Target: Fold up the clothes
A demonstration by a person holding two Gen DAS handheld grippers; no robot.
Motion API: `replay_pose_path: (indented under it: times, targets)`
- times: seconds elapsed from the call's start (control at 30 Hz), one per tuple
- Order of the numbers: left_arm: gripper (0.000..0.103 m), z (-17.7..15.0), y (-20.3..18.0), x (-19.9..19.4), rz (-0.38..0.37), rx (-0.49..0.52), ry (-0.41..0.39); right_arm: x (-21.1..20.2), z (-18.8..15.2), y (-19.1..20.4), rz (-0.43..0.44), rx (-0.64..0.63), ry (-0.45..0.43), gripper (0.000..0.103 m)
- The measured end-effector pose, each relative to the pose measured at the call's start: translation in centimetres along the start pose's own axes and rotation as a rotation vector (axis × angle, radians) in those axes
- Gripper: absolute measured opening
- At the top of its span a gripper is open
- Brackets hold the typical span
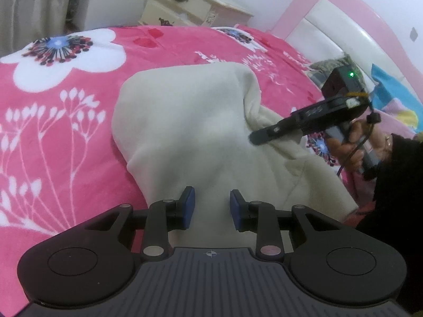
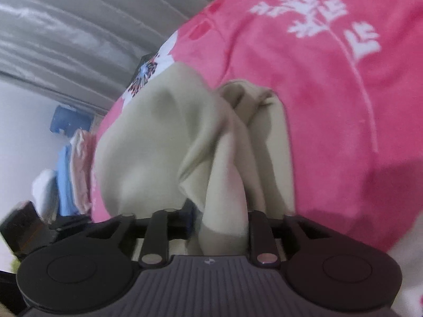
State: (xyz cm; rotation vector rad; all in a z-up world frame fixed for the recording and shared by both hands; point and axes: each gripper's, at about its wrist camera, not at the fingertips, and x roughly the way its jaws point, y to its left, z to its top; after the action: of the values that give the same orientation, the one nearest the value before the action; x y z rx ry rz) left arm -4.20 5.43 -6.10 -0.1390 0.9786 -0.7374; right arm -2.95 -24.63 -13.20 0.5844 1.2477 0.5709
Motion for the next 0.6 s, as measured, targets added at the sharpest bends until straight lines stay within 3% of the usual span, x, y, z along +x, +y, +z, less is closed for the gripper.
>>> replay_pose_path:
  times: [0.1, 0.23, 0.3, 0.4, 0.43, 0.47, 0.5, 0.6]
  targets:
    - [0.029, 0.0, 0.1, -0.1, -0.003, -0.007, -0.005, -4.0, 0.6, 0.0, -0.061, -0.016, -0.065, 0.05]
    - [0.029, 0.0, 0.2, -0.2, -0.004, -0.016, -0.012, -8.2, 0.7, 1.9, -0.112, -0.08, -0.177, 0.051]
    - [0.029, 0.0, 0.1, -0.3, -0.002, -0.017, -0.015, -8.6, 0.5, 3.0, -0.11, -0.133, -0.178, 0.051]
    - [0.029, -0.1, 0.1, -0.3, -0.002, -0.016, -0.019, -6.2, -0.5, 4.7, -0.152, -0.232, -0.107, 0.05]
    - [0.029, -0.1, 0.1, -0.2, -0.003, -0.016, -0.02, -5.2, -0.8, 5.2, -0.176, -0.268, -0.077, 0.042]
    - [0.029, -0.1, 0.1, -0.2, -0.003, -0.016, -0.022, -4.3, -1.4, 5.6, -0.204, -0.307, -0.049, 0.021]
    - [0.029, -0.1, 0.1, -0.2, -0.003, -0.015, -0.023, -3.7, -1.9, 5.9, -0.226, -0.344, -0.028, 0.008]
    - [0.03, -0.1, 0.1, -0.1, -0.004, -0.014, -0.027, -4.7, -2.7, 5.6, -0.155, -0.306, -0.102, 0.007]
